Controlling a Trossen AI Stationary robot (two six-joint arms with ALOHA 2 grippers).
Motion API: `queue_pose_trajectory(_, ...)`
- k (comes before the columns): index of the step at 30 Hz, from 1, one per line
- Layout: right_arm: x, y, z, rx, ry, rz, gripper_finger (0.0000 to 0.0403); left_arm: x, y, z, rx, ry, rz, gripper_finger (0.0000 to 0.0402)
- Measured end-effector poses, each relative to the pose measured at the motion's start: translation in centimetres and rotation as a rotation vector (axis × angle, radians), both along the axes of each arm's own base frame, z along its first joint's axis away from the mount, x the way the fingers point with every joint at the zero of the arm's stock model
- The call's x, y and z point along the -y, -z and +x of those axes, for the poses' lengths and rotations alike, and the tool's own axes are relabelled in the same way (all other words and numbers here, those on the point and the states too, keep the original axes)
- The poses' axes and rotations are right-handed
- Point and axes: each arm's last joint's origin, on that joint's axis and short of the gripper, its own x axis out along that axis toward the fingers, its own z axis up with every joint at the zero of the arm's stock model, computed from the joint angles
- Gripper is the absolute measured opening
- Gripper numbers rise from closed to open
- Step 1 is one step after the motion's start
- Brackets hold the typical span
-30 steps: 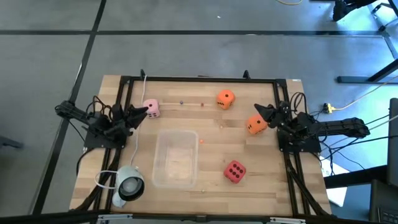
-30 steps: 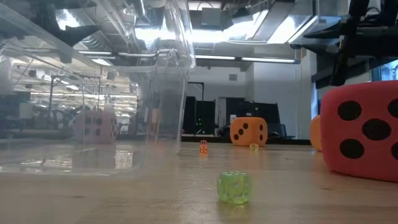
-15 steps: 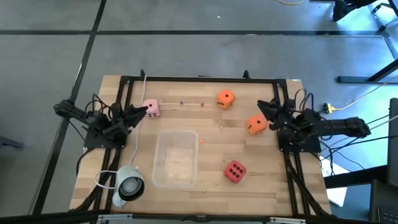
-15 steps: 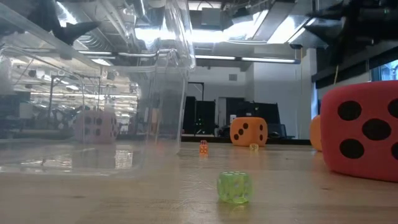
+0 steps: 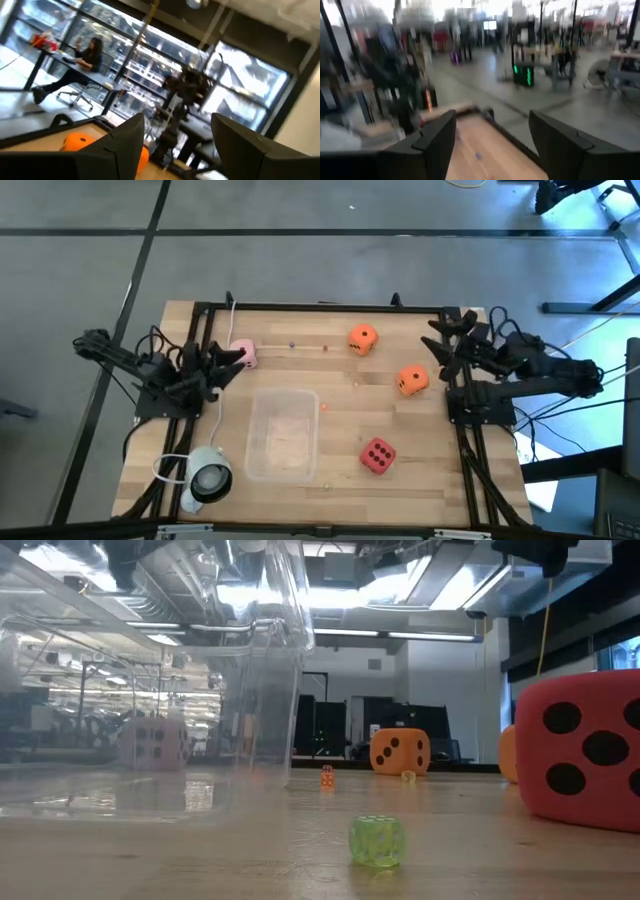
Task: Pick & Place Dice
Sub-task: Put the bottom large orange die in the bin
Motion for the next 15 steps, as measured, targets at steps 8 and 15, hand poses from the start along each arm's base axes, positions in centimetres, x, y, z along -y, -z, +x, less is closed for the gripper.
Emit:
queue_pose_trajectory(8, -0.3, -1.7, 0.3, -0.374, -0.076, 0.102, 0.0243, 0.7, -2.8, 2.0, -0.323, -0.026, 0.121, 0.0224)
queue_pose_trajectory(15, -0.5, -1.3, 1.8, -0.551, -0.105, 0.127, 0.0258, 0.9, -4.2, 2.6, -0.375, -0.032, 0.157, 0.0224)
